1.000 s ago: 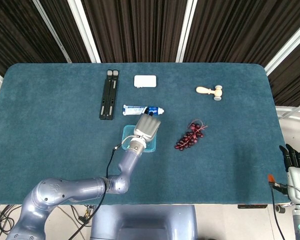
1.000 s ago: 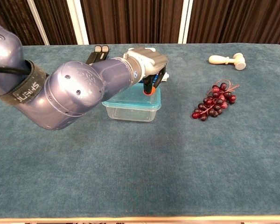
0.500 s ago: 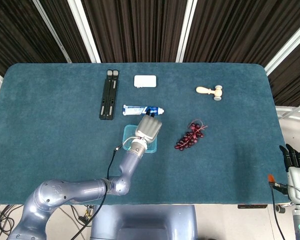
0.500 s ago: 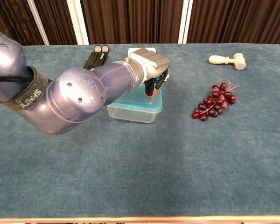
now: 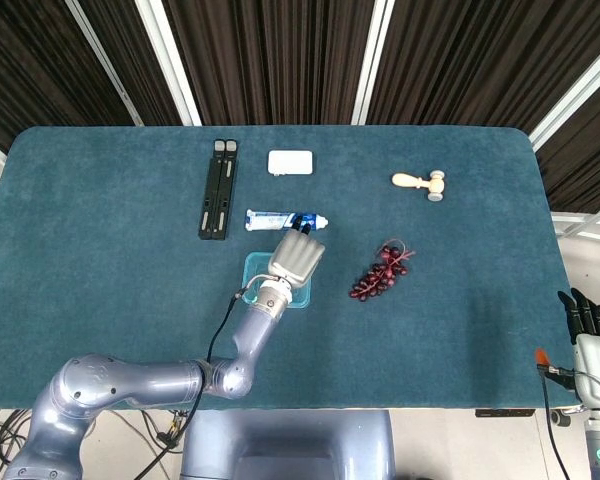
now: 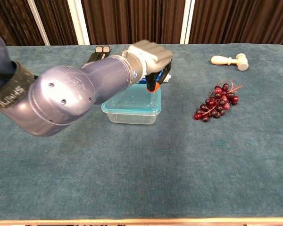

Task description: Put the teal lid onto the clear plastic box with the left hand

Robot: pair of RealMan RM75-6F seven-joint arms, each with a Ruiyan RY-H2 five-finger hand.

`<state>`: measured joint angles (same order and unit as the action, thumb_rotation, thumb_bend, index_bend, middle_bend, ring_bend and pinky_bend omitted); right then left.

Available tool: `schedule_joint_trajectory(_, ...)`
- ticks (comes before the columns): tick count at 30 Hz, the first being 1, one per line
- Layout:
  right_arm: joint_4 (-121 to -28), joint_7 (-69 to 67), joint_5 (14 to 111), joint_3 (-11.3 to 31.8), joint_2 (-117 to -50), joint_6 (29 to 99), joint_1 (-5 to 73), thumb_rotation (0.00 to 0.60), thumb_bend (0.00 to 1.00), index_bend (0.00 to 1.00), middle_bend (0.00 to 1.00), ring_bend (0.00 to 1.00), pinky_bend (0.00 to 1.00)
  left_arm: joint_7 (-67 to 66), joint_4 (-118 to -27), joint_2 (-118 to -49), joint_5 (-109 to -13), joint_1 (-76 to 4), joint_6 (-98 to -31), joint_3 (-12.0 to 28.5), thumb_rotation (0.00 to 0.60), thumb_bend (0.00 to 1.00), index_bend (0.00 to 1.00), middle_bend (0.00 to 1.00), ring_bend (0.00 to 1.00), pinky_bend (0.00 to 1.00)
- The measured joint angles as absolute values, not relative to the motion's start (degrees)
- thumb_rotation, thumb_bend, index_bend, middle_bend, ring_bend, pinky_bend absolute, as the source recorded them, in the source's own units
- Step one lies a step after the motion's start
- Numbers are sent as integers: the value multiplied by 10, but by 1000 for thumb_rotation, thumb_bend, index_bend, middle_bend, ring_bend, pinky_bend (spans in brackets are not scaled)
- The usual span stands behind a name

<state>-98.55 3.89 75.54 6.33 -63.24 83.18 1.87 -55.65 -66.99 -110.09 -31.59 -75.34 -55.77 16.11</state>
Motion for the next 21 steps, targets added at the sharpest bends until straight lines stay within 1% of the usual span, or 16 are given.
schedule_joint_trajectory(10, -985, 41, 755, 63, -634, 832, 19, 600, 362, 46, 0, 0, 0, -549, -792, -1036, -357, -719, -598, 146, 600, 519, 689, 559, 196, 108)
schedule_joint_trajectory(17, -985, 42, 755, 64, -634, 834, 19, 600, 362, 46, 0, 0, 0, -538, -876, -992, -383, -689, -604, 114, 600, 519, 695, 563, 195, 108)
schedule_joint_trajectory(21, -985, 42, 754, 64, -634, 833, 19, 600, 362, 46, 0, 0, 0, -531, -903, -976, -394, -675, -601, 94, 600, 519, 695, 564, 196, 108)
